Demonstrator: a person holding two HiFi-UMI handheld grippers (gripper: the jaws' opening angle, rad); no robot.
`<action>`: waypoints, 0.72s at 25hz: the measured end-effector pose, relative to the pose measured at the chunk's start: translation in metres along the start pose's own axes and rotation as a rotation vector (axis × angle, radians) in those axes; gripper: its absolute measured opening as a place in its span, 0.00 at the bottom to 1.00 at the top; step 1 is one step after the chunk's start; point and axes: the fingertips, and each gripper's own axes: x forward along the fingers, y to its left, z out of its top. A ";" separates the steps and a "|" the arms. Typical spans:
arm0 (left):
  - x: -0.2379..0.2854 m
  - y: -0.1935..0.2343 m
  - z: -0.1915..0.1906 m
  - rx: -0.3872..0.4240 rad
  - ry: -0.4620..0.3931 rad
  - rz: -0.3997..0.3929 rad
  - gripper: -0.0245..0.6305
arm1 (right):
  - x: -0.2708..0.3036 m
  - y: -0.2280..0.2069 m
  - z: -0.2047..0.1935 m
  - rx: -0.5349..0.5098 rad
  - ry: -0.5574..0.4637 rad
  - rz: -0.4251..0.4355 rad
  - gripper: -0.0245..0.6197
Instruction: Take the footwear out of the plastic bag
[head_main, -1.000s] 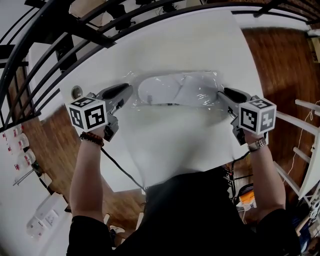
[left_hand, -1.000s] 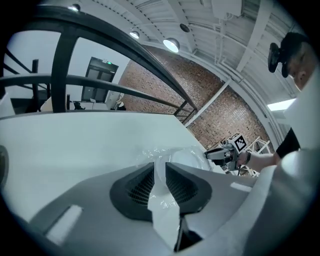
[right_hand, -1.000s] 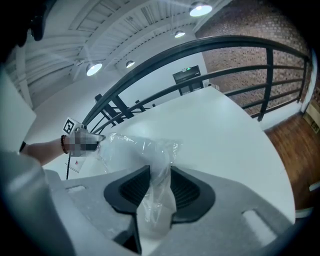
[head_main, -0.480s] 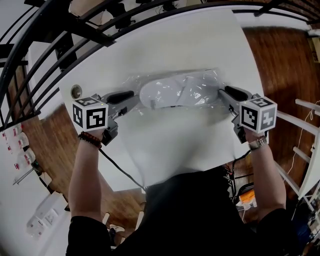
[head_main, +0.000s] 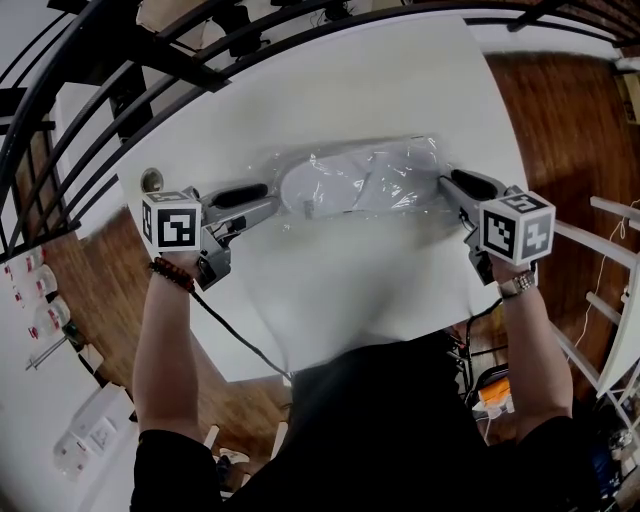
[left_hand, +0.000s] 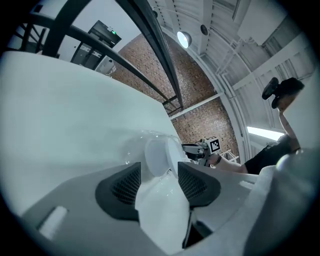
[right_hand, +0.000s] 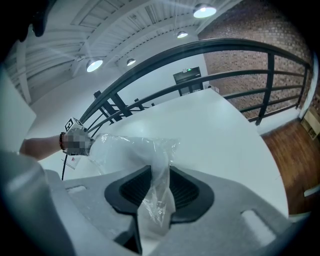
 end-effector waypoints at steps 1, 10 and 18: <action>0.003 0.001 -0.001 0.006 0.009 0.002 0.42 | -0.001 0.001 0.001 -0.002 -0.002 0.002 0.20; 0.022 0.004 -0.002 0.008 0.047 0.034 0.42 | 0.002 0.001 0.000 -0.026 0.014 0.010 0.20; 0.029 -0.001 0.001 -0.019 0.045 -0.012 0.42 | 0.004 0.003 0.002 -0.033 0.006 0.034 0.20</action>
